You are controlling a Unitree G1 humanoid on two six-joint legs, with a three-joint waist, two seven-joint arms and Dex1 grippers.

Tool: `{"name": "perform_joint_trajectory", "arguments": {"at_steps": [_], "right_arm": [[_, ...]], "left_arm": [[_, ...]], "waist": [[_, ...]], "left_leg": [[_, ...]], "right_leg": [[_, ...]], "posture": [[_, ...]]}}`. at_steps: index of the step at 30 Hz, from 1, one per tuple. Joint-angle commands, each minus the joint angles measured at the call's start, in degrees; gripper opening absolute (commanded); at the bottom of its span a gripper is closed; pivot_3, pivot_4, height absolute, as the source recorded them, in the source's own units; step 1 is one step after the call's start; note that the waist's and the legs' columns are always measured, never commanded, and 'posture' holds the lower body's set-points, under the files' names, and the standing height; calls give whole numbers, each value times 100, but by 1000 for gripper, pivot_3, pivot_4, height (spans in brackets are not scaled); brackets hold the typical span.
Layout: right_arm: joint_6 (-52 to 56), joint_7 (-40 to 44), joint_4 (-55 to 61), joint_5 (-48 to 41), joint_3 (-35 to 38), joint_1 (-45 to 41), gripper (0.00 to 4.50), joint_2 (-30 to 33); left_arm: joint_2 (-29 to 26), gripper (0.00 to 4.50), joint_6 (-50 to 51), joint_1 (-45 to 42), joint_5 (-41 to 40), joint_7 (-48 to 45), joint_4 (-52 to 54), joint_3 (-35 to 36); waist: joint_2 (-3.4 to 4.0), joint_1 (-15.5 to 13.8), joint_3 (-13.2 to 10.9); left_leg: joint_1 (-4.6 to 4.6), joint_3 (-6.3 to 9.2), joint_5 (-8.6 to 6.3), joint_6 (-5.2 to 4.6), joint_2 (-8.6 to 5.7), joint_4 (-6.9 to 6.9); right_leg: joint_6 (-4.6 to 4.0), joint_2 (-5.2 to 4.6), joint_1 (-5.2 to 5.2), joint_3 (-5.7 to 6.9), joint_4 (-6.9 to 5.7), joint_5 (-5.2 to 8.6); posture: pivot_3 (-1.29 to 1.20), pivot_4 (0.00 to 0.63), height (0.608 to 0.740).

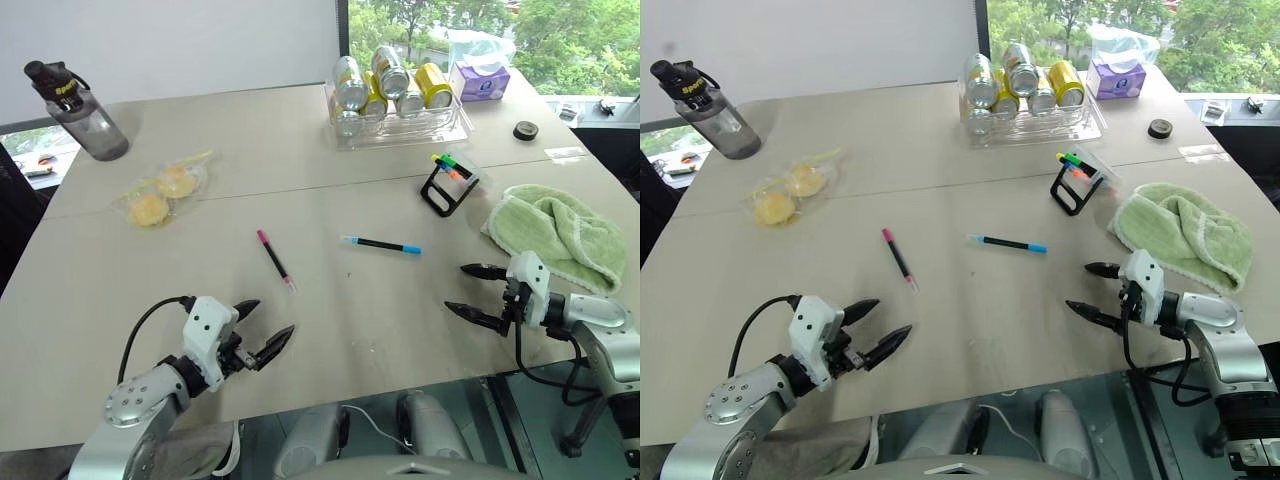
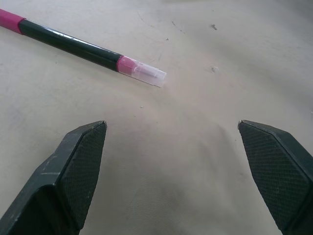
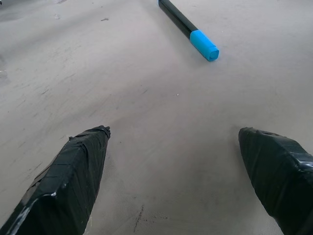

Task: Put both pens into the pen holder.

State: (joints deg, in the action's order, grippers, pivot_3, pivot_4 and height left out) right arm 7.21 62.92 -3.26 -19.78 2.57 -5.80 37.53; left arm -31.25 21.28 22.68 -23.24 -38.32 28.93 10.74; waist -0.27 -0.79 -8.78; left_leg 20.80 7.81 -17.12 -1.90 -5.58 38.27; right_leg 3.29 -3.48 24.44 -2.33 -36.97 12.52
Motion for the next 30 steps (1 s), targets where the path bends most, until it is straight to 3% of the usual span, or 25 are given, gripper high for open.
{"name": "perform_joint_trajectory", "arguments": {"at_steps": [1, 21, 30], "right_arm": [[-121, -33, 138, -61, 80, 9, 4500, -36], [-123, -15, 249, -87, 17, 26, 4500, -166], [486, -106, 1255, -804, 244, 133, 4500, -212]], "left_arm": [[-77, 4440, -61, -14, -24, -49, 170, 41], [-147, 4440, 172, -283, -276, -1, 45, 382], [349, 4440, 1344, -1486, -1282, 1215, 114, 950]], "waist": [[0, 0, 0], [1, 1, 0], [-1, -3, 0]], "left_leg": [[0, 0, 0, 0, 0, 0], [-1, 0, 0, 0, 0, 0], [1, 8, 1, 2, 0, 2]], "right_leg": [[0, 0, 0, 0, 0, 0], [0, 0, 0, 0, 0, 0], [1, 1, 0, 2, 0, -1]], "posture": [[0, 150, 739], [0, 150, 739], [0, 150, 739]]}}
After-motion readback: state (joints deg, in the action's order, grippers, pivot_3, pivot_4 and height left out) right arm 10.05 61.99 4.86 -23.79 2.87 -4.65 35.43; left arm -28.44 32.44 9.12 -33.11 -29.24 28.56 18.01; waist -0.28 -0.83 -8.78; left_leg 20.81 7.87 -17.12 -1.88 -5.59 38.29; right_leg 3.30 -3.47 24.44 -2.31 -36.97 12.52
